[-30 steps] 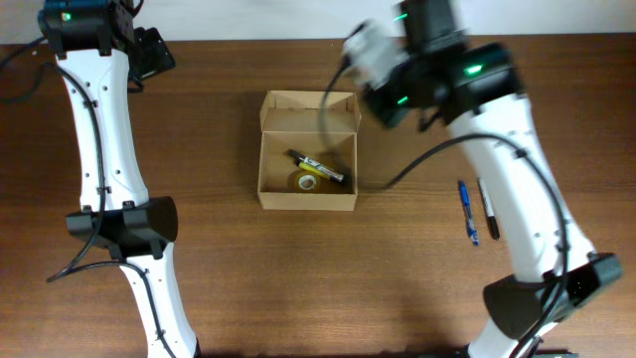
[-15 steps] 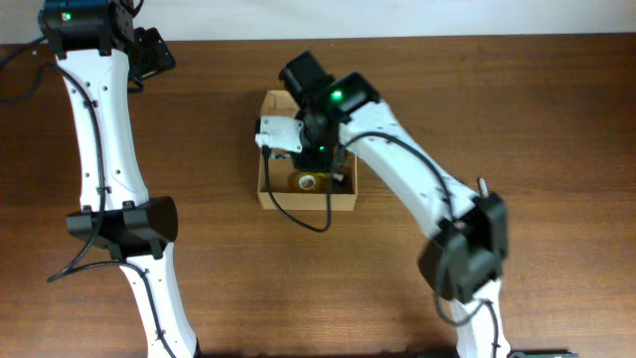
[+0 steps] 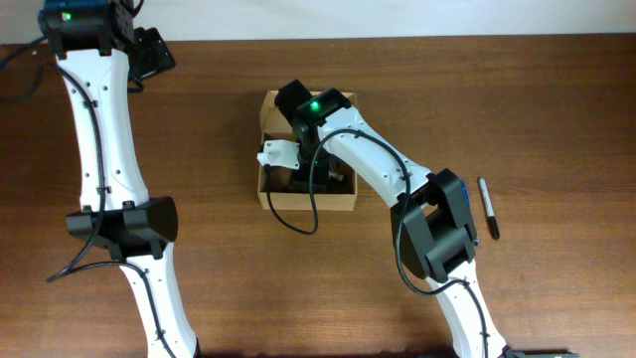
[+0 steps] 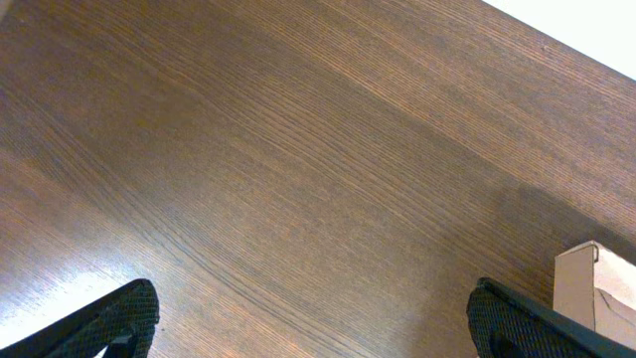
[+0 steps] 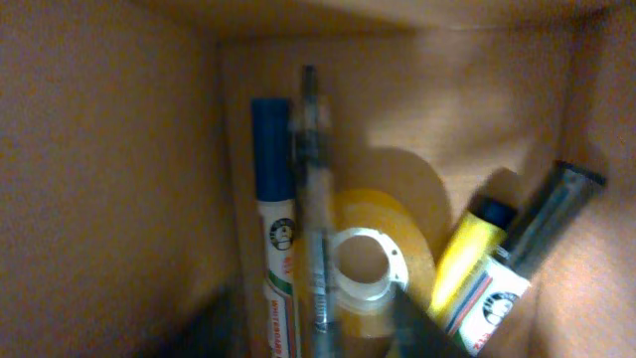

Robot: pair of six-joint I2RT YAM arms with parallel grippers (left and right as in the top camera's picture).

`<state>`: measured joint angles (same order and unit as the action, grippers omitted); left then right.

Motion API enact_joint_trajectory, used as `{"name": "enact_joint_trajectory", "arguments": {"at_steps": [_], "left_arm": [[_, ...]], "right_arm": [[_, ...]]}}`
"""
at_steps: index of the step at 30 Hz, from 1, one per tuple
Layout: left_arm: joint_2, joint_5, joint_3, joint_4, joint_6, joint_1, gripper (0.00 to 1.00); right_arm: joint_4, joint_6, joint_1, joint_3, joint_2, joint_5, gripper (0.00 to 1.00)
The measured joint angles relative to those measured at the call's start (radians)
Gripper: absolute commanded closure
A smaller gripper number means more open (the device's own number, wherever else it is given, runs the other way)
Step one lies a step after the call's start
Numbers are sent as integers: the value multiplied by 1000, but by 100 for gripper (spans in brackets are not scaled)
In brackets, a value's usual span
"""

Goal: Pack container
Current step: 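Carry the black pen over the box and lower it in, then move the right gripper back and grasp the blue pen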

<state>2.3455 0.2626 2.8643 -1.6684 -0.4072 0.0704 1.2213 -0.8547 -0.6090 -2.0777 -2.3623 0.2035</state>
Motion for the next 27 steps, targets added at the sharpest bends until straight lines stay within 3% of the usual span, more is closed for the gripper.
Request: {"name": "enact_joint_trajectory", "arguments": {"at_steps": [9, 18, 23, 27], "left_arm": [[0, 0, 0, 0, 0, 0, 0], [0, 0, 0, 0, 0, 0, 0], [0, 0, 0, 0, 0, 0, 0], [0, 0, 0, 0, 0, 0, 0]], "right_arm": [[1, 168, 12, -22, 61, -158, 30], [-38, 352, 88, -51, 457, -383, 24], [11, 496, 289, -80, 613, -401, 24], [104, 589, 509, -62, 611, -364, 32]]}}
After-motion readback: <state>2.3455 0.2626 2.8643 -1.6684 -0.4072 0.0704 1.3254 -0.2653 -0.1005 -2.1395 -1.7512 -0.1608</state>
